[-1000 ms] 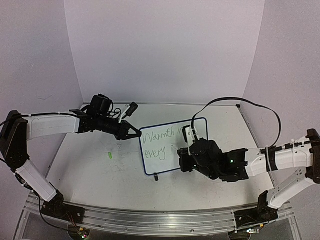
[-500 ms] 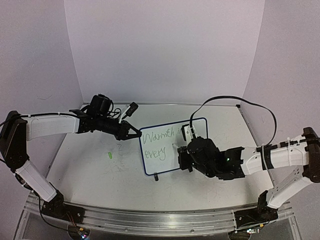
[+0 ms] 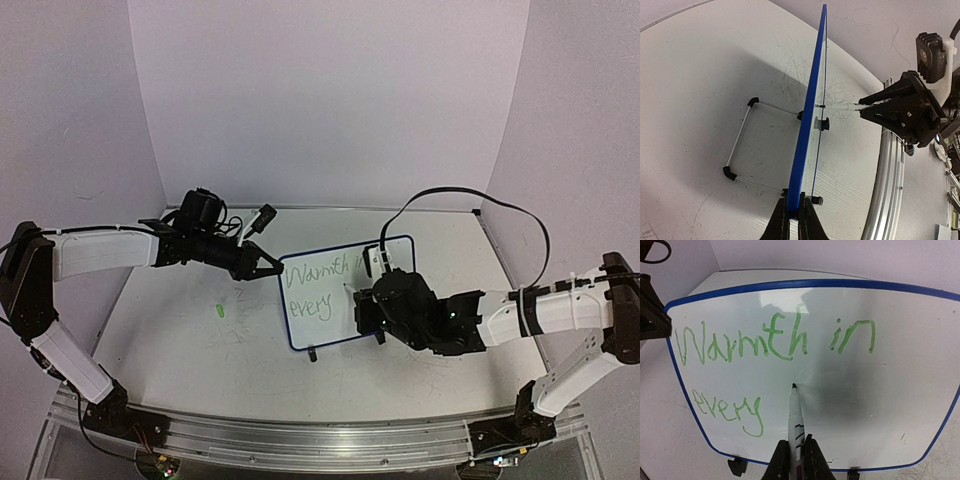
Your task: Write a sentence on the whiteboard
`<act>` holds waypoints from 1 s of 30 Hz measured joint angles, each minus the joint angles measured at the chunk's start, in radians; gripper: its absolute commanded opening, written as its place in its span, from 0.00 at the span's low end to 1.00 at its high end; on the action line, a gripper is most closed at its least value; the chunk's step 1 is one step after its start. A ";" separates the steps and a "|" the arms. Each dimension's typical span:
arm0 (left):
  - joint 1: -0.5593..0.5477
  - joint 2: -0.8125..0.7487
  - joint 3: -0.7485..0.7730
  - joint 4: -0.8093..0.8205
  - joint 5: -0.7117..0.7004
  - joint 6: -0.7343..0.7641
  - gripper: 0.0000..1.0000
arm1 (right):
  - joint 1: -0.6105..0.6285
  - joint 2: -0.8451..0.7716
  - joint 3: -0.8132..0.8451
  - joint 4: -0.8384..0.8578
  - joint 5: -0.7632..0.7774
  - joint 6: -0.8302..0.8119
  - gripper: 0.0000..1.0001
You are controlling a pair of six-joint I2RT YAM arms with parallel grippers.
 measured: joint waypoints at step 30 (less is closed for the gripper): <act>0.000 0.000 0.000 0.000 0.000 0.000 0.00 | 0.009 0.003 -0.076 -0.047 -0.091 0.149 0.00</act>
